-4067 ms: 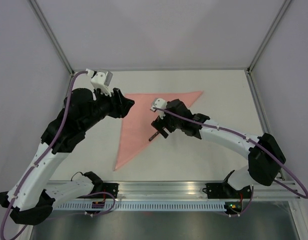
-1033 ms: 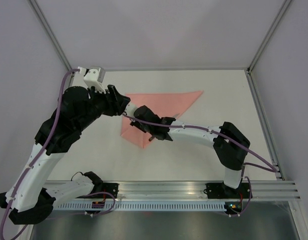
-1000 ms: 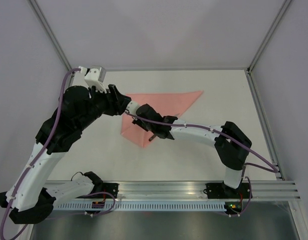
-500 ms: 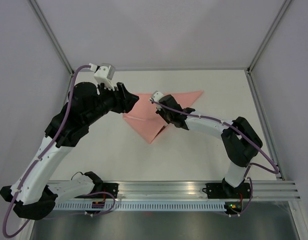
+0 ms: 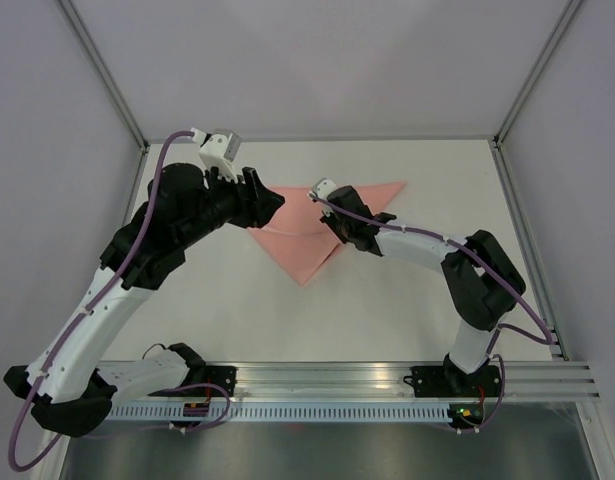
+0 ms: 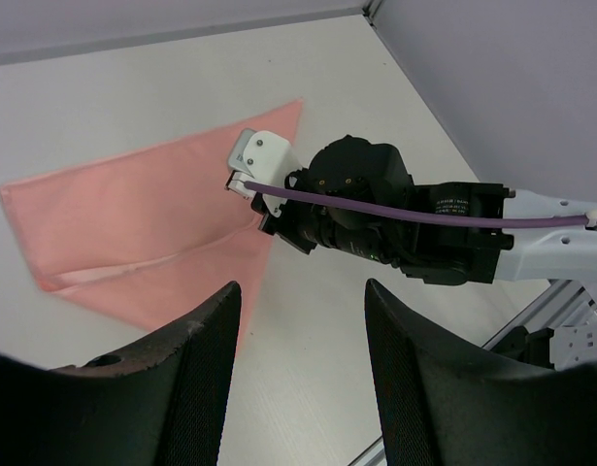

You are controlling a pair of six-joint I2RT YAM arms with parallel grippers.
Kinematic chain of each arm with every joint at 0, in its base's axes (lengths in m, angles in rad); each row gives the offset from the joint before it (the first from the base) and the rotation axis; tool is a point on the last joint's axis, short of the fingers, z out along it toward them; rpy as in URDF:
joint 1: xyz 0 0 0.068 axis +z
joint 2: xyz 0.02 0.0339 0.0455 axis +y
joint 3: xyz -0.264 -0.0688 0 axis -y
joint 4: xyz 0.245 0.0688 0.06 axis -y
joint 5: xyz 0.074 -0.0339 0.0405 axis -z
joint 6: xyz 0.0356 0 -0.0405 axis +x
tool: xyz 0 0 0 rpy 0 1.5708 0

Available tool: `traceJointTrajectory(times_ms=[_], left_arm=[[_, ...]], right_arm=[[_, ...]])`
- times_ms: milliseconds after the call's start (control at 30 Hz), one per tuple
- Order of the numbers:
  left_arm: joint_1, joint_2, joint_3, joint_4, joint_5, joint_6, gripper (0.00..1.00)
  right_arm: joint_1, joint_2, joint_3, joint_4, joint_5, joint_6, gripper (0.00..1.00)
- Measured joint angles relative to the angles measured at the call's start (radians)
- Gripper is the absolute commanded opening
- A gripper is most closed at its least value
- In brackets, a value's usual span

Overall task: Fold the napkin, place the utensils inside, and roll it up
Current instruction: Fold the napkin

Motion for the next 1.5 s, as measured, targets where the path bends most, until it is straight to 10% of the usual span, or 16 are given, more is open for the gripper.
traceJointTrajectory(times_ms=[400,900,1500], left_arm=[[0.000,0.014,-0.029,0.014,0.002,0.000,0.59],[0.000,0.015,-0.049,0.023,0.006,0.000,0.59],[0.000,0.039,-0.049,0.048,0.010,0.003,0.59]], right_arm=[[-0.027,0.068,0.000,0.011,-0.014,-0.006,0.02],[-0.104,0.111,0.077,-0.065,-0.083,0.005,0.60],[-0.580,0.304,0.501,-0.308,-0.470,0.196,0.64]])
